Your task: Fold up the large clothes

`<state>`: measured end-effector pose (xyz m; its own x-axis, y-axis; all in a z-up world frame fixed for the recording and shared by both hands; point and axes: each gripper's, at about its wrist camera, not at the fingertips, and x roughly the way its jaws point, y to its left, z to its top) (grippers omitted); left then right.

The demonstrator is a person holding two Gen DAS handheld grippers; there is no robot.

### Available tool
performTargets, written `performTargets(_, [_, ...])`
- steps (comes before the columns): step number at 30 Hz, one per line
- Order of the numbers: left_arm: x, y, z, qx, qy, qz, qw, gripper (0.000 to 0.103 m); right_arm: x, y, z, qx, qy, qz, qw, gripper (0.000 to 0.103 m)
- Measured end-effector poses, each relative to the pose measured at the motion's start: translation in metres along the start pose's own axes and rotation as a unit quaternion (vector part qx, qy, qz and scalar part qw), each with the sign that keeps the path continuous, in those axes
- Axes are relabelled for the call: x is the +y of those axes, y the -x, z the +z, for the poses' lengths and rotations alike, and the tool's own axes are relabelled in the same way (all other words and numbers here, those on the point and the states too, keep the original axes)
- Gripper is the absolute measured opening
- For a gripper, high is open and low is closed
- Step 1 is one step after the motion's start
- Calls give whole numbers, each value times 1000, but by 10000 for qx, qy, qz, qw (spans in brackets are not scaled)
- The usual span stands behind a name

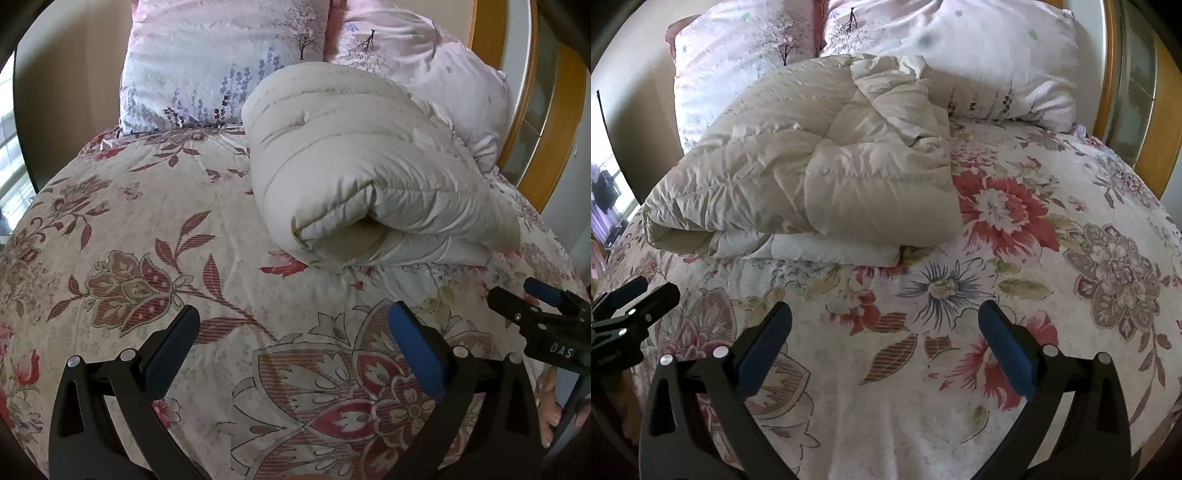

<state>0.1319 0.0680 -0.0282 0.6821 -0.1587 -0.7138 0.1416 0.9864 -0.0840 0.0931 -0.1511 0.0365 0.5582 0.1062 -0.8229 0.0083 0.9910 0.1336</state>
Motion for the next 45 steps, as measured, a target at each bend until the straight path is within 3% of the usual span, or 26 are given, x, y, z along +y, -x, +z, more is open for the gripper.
performTargets(45, [1, -6, -1, 156, 18, 119, 9998, 102, -1, -5, 0, 110, -33, -87, 9999, 101])
